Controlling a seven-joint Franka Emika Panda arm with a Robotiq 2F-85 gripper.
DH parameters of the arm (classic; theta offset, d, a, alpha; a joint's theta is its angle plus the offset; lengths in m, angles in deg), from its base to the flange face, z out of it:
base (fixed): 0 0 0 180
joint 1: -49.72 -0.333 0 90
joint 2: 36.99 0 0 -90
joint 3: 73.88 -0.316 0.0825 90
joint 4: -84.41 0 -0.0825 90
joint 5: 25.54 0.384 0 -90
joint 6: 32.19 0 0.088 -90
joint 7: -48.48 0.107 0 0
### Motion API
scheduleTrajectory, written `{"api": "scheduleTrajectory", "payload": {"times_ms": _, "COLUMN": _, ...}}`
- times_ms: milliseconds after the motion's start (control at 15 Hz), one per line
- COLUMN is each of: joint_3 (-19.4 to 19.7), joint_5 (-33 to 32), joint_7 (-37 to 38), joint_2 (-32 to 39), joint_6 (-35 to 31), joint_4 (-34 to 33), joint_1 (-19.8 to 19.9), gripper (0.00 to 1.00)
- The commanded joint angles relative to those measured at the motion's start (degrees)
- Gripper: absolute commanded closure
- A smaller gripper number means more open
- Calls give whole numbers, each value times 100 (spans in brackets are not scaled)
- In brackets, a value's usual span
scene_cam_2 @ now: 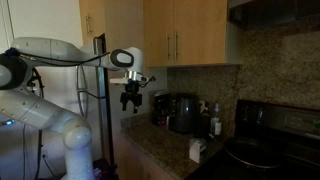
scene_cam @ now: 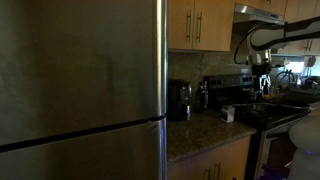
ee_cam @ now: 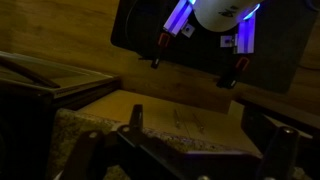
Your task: Open the air fryer and close it
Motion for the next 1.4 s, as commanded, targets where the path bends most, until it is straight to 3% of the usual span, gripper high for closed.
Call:
{"api": "scheduleTrajectory", "payload": {"times_ms": 0, "joint_3": 53, "joint_5": -30, "joint_7": 48, "joint_2": -2, "joint_6": 20, "joint_4": -13, "joint_1": -83, "gripper": 0}}
{"api": "scheduleTrajectory", "payload": {"times_ms": 133, "joint_3": -292, "joint_5": 134, "joint_7": 542, "joint_2": 362, "joint_6": -381, "joint_4": 89, "joint_1": -194, "gripper": 0}}
{"api": "scheduleTrajectory", "payload": {"times_ms": 333, "joint_3": -731, "joint_5": 1062, "joint_7": 1550, "joint_2": 885, "joint_6": -1857, "joint_4": 118, "joint_1": -469, "gripper": 0}}
{"api": "scheduleTrajectory", "payload": {"times_ms": 533, "joint_3": -1424, "joint_5": 1478, "joint_7": 2774, "joint_2": 1779, "joint_6": -3146, "joint_4": -171, "joint_1": -513, "gripper": 0}}
{"api": "scheduleTrajectory", "payload": {"times_ms": 667, "joint_3": -1854, "joint_5": 1492, "joint_7": 3600, "joint_2": 2494, "joint_6": -3247, "joint_4": -616, "joint_1": -506, "gripper": 0}}
{"api": "scheduleTrajectory", "payload": {"times_ms": 733, "joint_3": -1600, "joint_5": 1388, "joint_7": 3109, "joint_2": 1740, "joint_6": -3224, "joint_4": -82, "joint_1": -563, "gripper": 0}}
{"api": "scheduleTrajectory", "payload": {"times_ms": 867, "joint_3": -1845, "joint_5": 1380, "joint_7": 3574, "joint_2": 2260, "joint_6": -3266, "joint_4": -382, "joint_1": -588, "gripper": 0}}
{"api": "scheduleTrajectory", "payload": {"times_ms": 1067, "joint_3": -1908, "joint_5": 1153, "joint_7": 3752, "joint_2": 2646, "joint_6": -3400, "joint_4": -573, "joint_1": -493, "gripper": 0}}
{"api": "scheduleTrajectory", "payload": {"times_ms": 1333, "joint_3": -1876, "joint_5": 279, "joint_7": 4018, "joint_2": 3415, "joint_6": -4812, "joint_4": -690, "joint_1": -199, "gripper": 0}}
